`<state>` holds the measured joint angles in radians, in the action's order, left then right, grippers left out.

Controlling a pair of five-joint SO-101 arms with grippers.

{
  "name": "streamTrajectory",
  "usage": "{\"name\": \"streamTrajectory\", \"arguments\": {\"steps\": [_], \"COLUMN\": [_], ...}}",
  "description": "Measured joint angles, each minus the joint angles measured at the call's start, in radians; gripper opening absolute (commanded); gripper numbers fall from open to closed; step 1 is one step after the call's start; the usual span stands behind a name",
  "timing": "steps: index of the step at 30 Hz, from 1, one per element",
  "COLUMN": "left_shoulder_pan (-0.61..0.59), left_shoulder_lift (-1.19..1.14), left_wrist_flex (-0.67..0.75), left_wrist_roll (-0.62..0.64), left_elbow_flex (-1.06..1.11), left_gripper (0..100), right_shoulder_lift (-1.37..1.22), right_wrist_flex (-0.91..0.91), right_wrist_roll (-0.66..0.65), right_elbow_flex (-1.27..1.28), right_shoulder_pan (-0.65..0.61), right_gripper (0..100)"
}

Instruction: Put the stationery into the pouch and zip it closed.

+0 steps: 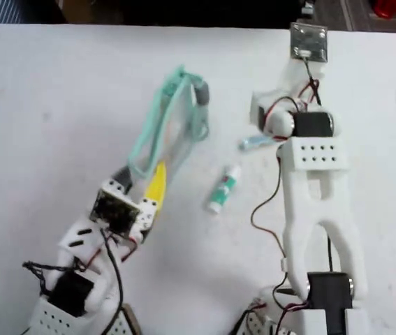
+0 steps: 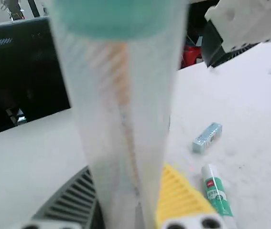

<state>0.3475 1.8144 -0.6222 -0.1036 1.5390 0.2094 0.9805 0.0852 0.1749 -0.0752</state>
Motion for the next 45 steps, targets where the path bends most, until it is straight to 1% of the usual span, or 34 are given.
{"name": "streamTrajectory", "arguments": {"steps": [4, 8, 13, 17, 19, 21, 24, 27, 28, 30, 31, 33, 35, 37, 38, 40, 43, 45], "left_shoulder_pan": [0.006, 0.052, 0.012, 0.008, 0.008, 0.006, 0.0, -0.003, -0.006, -0.012, -0.014, -0.014, -0.014, -0.014, -0.014, -0.012, -0.011, -0.008], "left_shoulder_lift": [0.0, -0.002, 0.0, -0.012, -0.066, -0.161, -0.362, -0.551, -0.591, -0.623, -0.624, -0.623, -0.603, -0.554, -0.523, -0.465, -0.307, -0.176], "left_wrist_flex": [-0.003, -0.086, -0.101, -0.103, -0.103, -0.103, -0.103, -0.091, -0.087, -0.075, -0.074, -0.072, -0.072, -0.075, -0.101, -0.183, -0.311, -0.344], "left_wrist_roll": [0.0, 0.003, 0.006, 0.006, 0.006, 0.023, 0.078, 0.086, 0.087, 0.091, 0.094, 0.094, 0.094, 0.095, 0.103, 0.13, 0.143, 0.144], "left_elbow_flex": [0.021, 0.02, 0.018, 0.018, 0.008, -0.051, -0.173, -0.267, -0.288, -0.301, -0.301, -0.301, -0.285, -0.261, -0.244, -0.233, -0.235, -0.206], "left_gripper": [2, 2, 2, 2, 2, 2, 2, 2, 2, 4, 7, 17, 24, 23, 24, 24, 24, 24], "right_shoulder_lift": [-0.034, -0.137, -0.301, -0.425, -0.474, -0.505, -0.52, -0.522, -0.522, -0.526, -0.539, -0.577, -0.624, -0.671, -0.69, -0.706, -0.706, -0.706], "right_wrist_flex": [-0.055, -0.057, -0.008, 0.077, 0.117, 0.132, 0.137, 0.137, 0.137, 0.137, 0.137, 0.124, 0.103, 0.078, 0.071, 0.068, 0.068, 0.064], "right_wrist_roll": [0.052, 0.083, 0.089, 0.11, 0.132, 0.138, 0.138, 0.138, 0.138, 0.143, 0.146, 0.147, 0.15, 0.15, 0.15, 0.15, 0.153, 0.175], "right_elbow_flex": [0.012, -0.023, -0.163, -0.287, -0.324, -0.338, -0.339, -0.339, -0.339, -0.339, -0.341, -0.344, -0.345, -0.345, -0.345, -0.345, -0.345, -0.345], "right_shoulder_pan": [0.018, 0.032, 0.029, 0.028, 0.015, 0.002, -0.003, 0.008, 0.014, 0.032, 0.038, 0.038, 0.032, 0.026, 0.021, 0.006, -0.014, -0.012], "right_gripper": [1.9, 1.9, 1.9, 1.9, 1.9, 1.9, 1.9, 1.9, 2.9, 8.5, 12.5, 19.1, 22.4, 22.4, 22.4, 22.4, 22.6, 22.7]}}
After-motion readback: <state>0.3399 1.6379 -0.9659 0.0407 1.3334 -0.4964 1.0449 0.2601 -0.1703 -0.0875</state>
